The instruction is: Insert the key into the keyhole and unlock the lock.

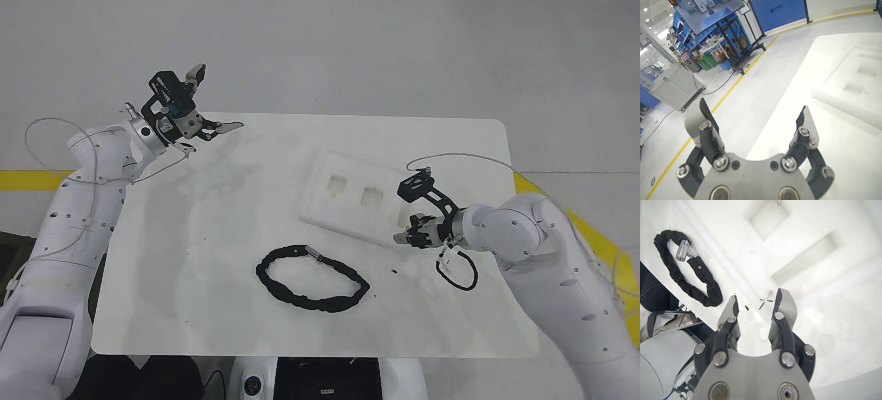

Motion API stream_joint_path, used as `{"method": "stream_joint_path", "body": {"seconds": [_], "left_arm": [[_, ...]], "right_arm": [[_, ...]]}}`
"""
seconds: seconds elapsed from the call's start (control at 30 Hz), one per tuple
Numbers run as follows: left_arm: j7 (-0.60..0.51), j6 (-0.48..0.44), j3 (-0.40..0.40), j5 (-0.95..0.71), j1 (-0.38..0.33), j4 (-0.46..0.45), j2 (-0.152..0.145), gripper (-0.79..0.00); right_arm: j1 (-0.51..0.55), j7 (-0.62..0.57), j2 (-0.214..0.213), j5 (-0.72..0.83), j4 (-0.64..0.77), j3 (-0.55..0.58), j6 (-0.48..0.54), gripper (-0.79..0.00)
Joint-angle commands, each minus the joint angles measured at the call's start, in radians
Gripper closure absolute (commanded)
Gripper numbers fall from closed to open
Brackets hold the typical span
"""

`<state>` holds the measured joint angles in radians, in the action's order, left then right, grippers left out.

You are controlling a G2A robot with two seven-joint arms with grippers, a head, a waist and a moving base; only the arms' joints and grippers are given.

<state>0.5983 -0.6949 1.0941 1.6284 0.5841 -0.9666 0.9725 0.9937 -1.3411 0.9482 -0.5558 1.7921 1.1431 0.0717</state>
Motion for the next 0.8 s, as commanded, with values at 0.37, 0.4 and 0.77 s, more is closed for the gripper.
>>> {"method": "stream_joint_path", "body": {"seconds": [0.37,0.4,0.77], "left_arm": [[0.000,0.000,0.000,0.000,0.000,0.000,0.000,-0.785],[0.000,0.000,0.000,0.000,0.000,0.000,0.000,-0.785],[0.000,0.000,0.000,0.000,0.000,0.000,0.000,-0.785]], "right_arm": [[-0.005,0.023,-0.001,-0.024,-0.022,-0.013,-0.002,-0.219],[-0.005,0.024,-0.002,-0.025,-0.022,-0.013,-0.002,-0.212],[-0.006,0.034,-0.004,-0.029,-0.026,-0.014,-0.001,0.000]]}}
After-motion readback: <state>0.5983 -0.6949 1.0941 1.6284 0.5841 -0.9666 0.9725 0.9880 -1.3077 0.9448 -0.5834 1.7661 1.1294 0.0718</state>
